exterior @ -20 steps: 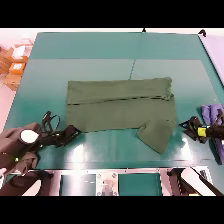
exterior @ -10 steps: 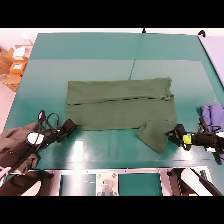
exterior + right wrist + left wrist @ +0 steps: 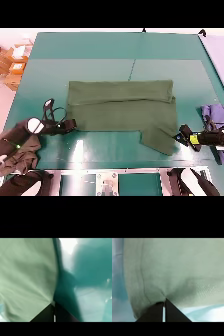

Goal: Fold the shirts.

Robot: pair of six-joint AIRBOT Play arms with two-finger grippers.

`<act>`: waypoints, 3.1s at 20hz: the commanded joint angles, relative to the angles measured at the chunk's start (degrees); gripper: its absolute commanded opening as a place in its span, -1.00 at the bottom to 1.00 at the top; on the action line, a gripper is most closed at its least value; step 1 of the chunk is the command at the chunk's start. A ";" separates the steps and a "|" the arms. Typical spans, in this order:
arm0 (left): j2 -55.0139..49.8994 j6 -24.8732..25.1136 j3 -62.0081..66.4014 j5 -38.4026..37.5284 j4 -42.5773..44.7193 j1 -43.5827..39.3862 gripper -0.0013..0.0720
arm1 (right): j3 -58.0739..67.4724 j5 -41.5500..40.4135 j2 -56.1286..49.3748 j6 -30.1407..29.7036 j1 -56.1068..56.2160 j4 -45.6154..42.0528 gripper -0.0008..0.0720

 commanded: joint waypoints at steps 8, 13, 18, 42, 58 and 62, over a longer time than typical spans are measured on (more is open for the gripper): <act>-0.72 0.37 17.77 -14.60 12.92 0.04 -0.91 | 15.56 5.57 3.80 3.93 3.96 2.27 -0.94; -11.87 5.22 31.63 -12.11 12.76 0.07 -0.91 | 25.88 -4.24 -4.87 3.93 10.88 9.42 -0.94; -32.57 7.67 50.60 -9.35 14.71 0.66 -0.91 | 37.62 -10.27 -24.09 5.92 16.09 9.99 -0.94; -52.70 13.90 80.24 -35.98 16.72 1.84 -0.91 | 53.48 6.97 -57.81 -26.23 5.70 20.74 0.92; -58.38 22.27 79.69 -18.32 -14.86 -10.82 -0.91 | 74.55 20.79 -59.47 -19.63 14.97 20.79 -0.94; -65.37 22.23 79.71 -3.52 -18.12 -20.04 -0.91 | 84.65 30.18 -54.38 -15.54 19.12 20.76 -0.94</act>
